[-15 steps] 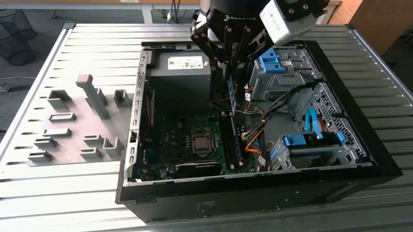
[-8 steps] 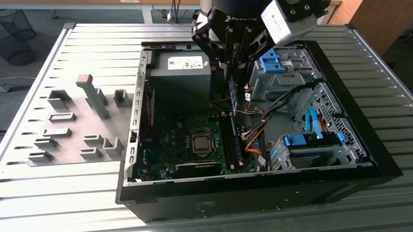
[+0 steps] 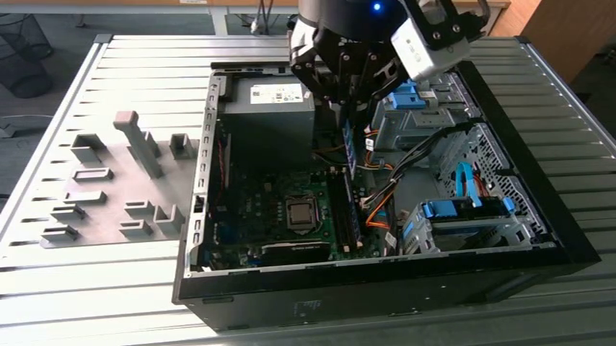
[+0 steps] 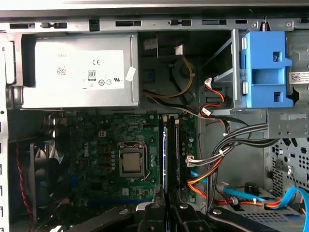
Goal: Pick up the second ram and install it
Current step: 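Insert the second ram into the second slot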
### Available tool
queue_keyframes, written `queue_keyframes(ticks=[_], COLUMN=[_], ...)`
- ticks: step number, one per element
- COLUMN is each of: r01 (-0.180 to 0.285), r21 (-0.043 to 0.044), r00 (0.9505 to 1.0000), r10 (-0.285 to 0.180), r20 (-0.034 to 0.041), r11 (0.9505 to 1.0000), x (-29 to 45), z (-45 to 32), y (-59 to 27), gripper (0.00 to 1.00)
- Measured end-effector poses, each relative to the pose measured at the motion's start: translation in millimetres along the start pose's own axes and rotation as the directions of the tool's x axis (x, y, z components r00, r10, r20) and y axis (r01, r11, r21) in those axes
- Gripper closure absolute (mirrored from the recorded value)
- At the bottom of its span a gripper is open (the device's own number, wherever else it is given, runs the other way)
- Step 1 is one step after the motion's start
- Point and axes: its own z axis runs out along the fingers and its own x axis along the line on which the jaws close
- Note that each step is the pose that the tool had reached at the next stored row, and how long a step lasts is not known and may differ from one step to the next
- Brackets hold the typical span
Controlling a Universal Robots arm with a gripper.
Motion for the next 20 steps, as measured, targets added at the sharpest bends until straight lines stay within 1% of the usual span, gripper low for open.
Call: queue_keyframes(ticks=[2, 5, 6, 7, 8, 13, 14, 16, 20], r01=[0.025, 0.065, 0.08, 0.08, 0.08, 0.08, 0.08, 0.08, 0.08], r21=[-0.0003, -0.0009, -0.0011, -0.0012, -0.0013, -0.0011, -0.0014, -0.0015, -0.0015], r00=[0.9997, 0.9979, 0.9968, 0.9968, 0.9968, 0.9968, 0.9968, 0.9968, 0.9968], r10=[-0.025, -0.065, -0.08, -0.08, -0.08, -0.08, -0.08, -0.08, -0.08], r20=[0.0, 0.0001, 0.0001, 0.0001, 0.0002, -0.0001, -0.0017, -0.0051, -0.0064], r11=[0.9997, 0.9979, 0.9968, 0.9968, 0.9968, 0.9968, 0.9968, 0.9968, 0.9968], x=[0.1, 0.1, 0.3, 0.3, 0.3, 0.3, 0.3, 0.4, 0.5], z=[3.6, 9.1, 20.5, 22.4, 24.0, 24.5, 25.1, 28.1, 35.2], y=[0.0, 0.0, -0.2, -0.2, -0.1, -0.2, -0.1, -0.2, -0.2], gripper=[0.86, 0.86, 0.86, 0.86, 0.86, 0.86, 0.86, 0.86, 0.86])
